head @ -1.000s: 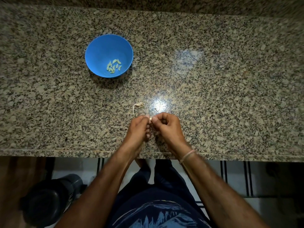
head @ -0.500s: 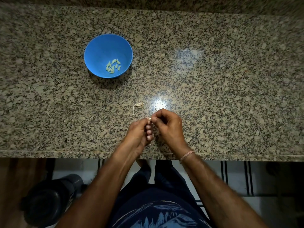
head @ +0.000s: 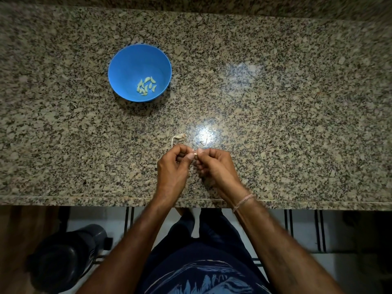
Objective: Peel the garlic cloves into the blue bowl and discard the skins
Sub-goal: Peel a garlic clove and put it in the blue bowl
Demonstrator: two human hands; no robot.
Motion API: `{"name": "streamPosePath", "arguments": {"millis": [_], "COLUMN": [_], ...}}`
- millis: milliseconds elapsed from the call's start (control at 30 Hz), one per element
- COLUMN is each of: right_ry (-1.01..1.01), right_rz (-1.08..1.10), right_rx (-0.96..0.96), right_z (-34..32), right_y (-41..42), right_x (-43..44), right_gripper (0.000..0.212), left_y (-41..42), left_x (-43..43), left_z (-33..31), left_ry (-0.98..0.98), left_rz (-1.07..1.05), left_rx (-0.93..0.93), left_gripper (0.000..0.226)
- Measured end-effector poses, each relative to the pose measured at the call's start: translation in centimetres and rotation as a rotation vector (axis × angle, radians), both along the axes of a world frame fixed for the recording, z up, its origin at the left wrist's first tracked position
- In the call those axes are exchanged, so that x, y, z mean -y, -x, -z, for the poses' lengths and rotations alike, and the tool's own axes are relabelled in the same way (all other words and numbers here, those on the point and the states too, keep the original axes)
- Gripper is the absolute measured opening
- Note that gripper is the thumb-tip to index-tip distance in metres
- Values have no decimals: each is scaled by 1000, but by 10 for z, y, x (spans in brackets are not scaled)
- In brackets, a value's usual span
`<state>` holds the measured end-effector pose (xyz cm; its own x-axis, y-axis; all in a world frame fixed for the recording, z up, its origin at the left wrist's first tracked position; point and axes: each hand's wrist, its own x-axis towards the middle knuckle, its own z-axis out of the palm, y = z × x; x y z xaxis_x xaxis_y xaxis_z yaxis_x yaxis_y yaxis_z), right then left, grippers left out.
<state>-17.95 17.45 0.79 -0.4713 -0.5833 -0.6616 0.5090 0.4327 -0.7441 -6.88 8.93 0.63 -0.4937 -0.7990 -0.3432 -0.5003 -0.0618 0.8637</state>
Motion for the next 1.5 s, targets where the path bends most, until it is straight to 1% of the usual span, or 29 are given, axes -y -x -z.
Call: {"name": "streamPosePath", "arguments": {"millis": [100,167,367,633,800,933,1000,1100,1167,1233,1333,1433,1500], "right_ry": [-45,-54,-77,-49,-39,-62,-72,-76,-73,-66,-42,-12,38], "right_rz": [-50,-54,-21,-19,-2,50,69,74,71,57,26,5,17], "right_rx": [-250,-326,-390,-462,-436,-279,-232,-219,-207,-206,-234,-253,-262], "right_z": [3,5,7,11,11,10,11,11,12,13,15,16,15], "right_y": [-3,-3,-4,-7,-7,-8,-6,-4,-3,-2,0,0,-1], "right_x": [1,2,3,4,5,6,7,9,9,8,7,5,3], "right_gripper": [26,25,25,24,31,31,32,34,35,35,35,29,14], "left_y": [-1,0,0,5,7,7,6,6,6,6,7,7,7], "left_x": [1,2,3,-3,-6,-8,-7,-7,-6,-5,-4,-3,-2], "left_z": [-3,-3,-3,-2,5,6,6,7,6,3,2,4,5], "left_ry": [17,27,85,51,-21,4,21,23,7,-34,-112,-143,-124], "left_rz": [-6,2,40,-61,-54,-19,5,-1,-20,-36,-60,-77,-63], "left_rx": [8,17,34,19,10,37,52,62,50,21,-24,-27,5], "left_gripper": [7,9,9,9,10,8,8,8,13,18,14,14,16]}}
